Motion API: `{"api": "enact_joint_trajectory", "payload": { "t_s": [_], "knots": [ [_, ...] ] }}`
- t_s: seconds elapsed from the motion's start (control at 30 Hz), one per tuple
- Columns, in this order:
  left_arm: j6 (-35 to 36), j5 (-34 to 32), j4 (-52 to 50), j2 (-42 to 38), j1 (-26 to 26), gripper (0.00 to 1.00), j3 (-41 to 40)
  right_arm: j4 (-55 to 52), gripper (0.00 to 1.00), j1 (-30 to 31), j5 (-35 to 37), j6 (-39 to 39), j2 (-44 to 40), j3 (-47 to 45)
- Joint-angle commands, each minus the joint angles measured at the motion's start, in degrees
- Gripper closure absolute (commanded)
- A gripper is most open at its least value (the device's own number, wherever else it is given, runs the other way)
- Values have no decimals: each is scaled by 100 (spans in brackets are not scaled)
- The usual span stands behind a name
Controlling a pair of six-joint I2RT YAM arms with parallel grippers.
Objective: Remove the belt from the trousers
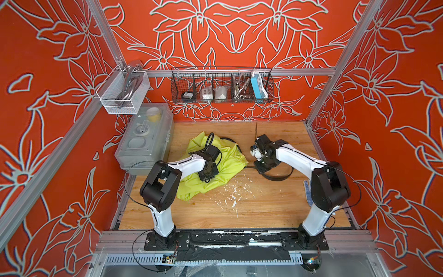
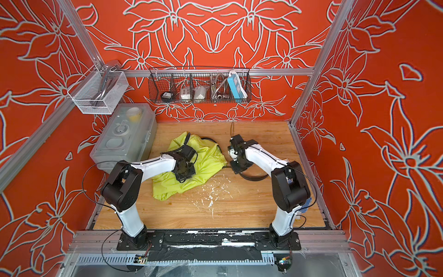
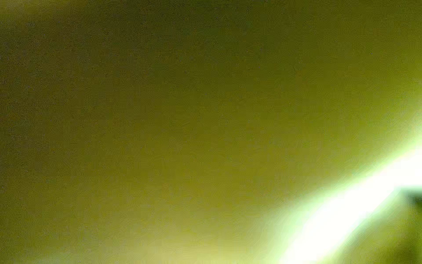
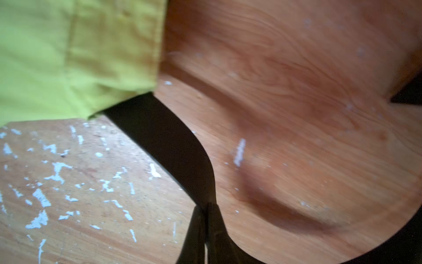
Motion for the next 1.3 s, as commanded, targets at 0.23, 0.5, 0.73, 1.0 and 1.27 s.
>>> {"api": "enact_joint_trajectory", "payload": {
  "t_s": [0.23,0.5,0.73,1.0,1.27],
  "knots": [
    [-214,-326,41,349,527,100,-181,-888,100,-1220,527,491,-576,-146],
    [339,874,490,326,572,100,89,-823,100,-1315,-495,541,-738,-66],
    [999,1933,576,-656,424,100,439,-711,100,-1074,-781,557,-397,372],
    [827,3307,1295,-21,81,100,669,-762,100,-860,-897,462,35,797],
    [832,2392,1443,932,-289,100,1071,-993,100,-647,-930,403,323,1204]
  ]
}}
